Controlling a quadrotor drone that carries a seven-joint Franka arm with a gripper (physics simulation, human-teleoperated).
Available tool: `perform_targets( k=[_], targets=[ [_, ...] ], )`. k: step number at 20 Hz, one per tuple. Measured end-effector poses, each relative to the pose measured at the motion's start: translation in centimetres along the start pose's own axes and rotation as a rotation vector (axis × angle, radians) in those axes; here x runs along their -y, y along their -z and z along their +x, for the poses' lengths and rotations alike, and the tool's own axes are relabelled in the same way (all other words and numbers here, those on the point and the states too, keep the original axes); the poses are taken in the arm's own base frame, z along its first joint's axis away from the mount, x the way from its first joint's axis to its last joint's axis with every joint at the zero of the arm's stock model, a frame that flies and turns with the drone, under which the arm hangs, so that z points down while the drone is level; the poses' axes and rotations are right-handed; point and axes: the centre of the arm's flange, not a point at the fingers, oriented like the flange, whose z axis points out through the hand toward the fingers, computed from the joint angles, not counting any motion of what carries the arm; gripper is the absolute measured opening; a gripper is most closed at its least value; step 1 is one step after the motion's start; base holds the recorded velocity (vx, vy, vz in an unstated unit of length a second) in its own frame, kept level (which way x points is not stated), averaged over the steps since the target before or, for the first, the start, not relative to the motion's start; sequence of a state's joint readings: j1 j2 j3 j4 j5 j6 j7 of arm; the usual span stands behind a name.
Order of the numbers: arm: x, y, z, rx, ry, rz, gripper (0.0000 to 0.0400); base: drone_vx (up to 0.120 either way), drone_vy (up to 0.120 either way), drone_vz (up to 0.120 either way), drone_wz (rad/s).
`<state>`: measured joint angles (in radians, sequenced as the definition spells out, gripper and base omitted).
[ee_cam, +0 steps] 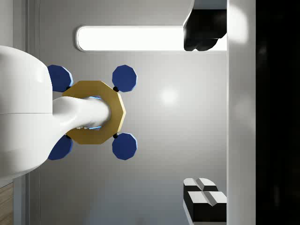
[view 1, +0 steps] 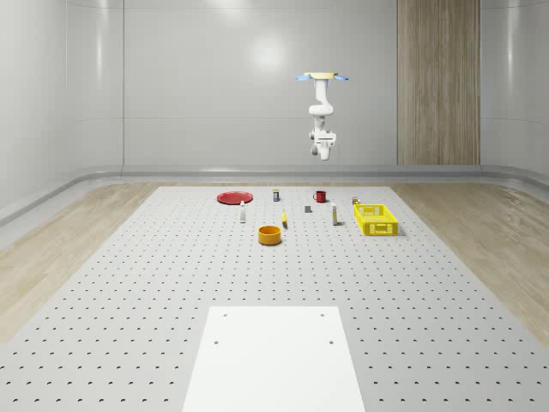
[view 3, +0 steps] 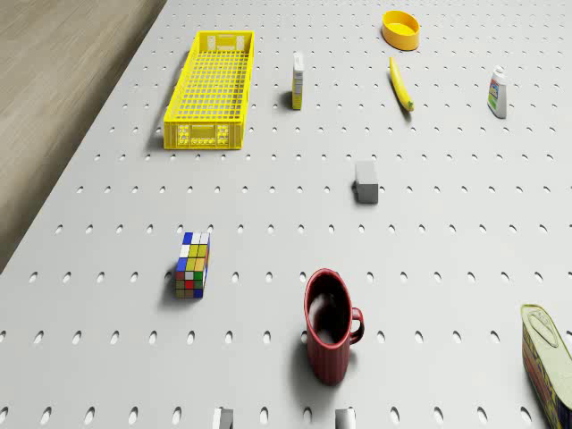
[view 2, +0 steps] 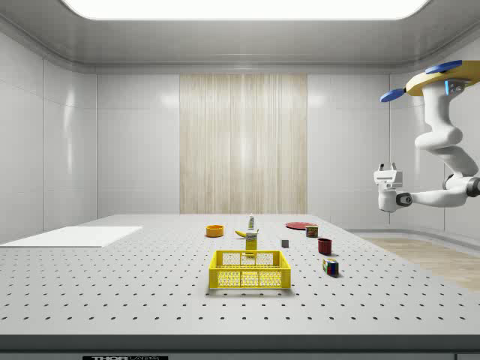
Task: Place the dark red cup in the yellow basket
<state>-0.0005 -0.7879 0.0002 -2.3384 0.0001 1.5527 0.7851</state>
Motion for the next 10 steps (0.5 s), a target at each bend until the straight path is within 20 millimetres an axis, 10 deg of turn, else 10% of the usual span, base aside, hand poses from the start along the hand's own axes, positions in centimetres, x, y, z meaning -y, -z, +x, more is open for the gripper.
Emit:
perform_targets(
  k=[10],
  targets=[
    [-0.1, 6.6, -0.1, -0.006, 0.000, 0.006, 0.0400, 0.100, 0.000, 0.000, 0.000]
  ],
)
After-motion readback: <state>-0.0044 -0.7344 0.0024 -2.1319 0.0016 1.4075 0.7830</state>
